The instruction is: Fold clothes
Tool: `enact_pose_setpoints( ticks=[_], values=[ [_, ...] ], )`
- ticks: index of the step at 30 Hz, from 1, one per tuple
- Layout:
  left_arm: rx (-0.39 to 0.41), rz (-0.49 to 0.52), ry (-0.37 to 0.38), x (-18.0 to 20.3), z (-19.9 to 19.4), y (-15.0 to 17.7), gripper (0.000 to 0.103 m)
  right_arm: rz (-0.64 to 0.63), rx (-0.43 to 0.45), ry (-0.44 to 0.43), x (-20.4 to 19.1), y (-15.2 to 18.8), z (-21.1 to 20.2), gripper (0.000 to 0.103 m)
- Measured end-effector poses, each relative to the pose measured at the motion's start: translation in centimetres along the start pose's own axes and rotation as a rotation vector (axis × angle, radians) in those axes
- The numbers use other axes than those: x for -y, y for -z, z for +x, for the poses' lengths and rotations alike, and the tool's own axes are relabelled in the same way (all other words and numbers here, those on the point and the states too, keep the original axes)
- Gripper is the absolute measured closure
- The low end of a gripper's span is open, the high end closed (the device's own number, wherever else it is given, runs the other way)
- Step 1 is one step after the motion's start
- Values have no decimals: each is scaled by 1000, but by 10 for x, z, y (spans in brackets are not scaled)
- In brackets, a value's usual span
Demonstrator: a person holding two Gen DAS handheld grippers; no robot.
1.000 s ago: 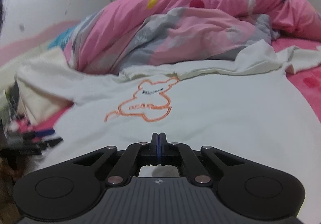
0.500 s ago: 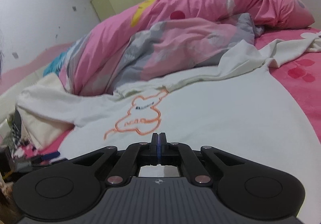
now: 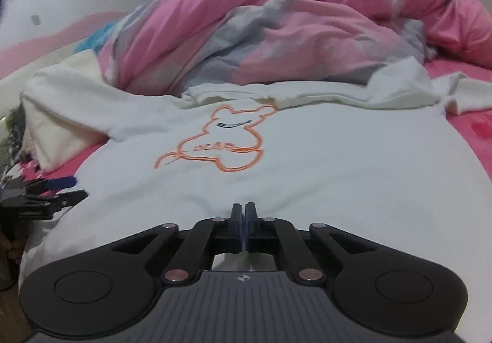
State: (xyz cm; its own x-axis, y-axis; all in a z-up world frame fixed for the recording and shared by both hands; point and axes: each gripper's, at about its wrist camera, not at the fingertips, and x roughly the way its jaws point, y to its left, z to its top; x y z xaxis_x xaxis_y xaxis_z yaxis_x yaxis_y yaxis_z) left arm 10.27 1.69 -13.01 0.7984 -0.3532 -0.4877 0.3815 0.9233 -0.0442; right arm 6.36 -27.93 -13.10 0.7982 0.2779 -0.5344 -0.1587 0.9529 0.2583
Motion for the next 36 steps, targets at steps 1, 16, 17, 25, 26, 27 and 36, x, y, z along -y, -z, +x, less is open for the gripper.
enact_pose_setpoints(
  ticks=[1,16,17,25,26,27,36],
  values=[
    [0,0,0,0,0,0,16,0,2,-12,-1,1,-2,103],
    [0,0,0,0,0,0,16,38,-7,-200,-23,19,-29,103],
    [0,0,0,0,0,0,16,34,-3,-202,-24,19,-31,103],
    [0,0,0,0,0,0,16,-129,22,38,-27,7,-19,74],
    [0,0,0,0,0,0,16,-158,18,53,-29,7,-15,73],
    [0,0,0,0,0,0,16,-189,10,64,-31,8,-12,73],
    [-1,-1,3,0,-1,0,15,-208,-30,92,-26,10,5,89]
  ],
)
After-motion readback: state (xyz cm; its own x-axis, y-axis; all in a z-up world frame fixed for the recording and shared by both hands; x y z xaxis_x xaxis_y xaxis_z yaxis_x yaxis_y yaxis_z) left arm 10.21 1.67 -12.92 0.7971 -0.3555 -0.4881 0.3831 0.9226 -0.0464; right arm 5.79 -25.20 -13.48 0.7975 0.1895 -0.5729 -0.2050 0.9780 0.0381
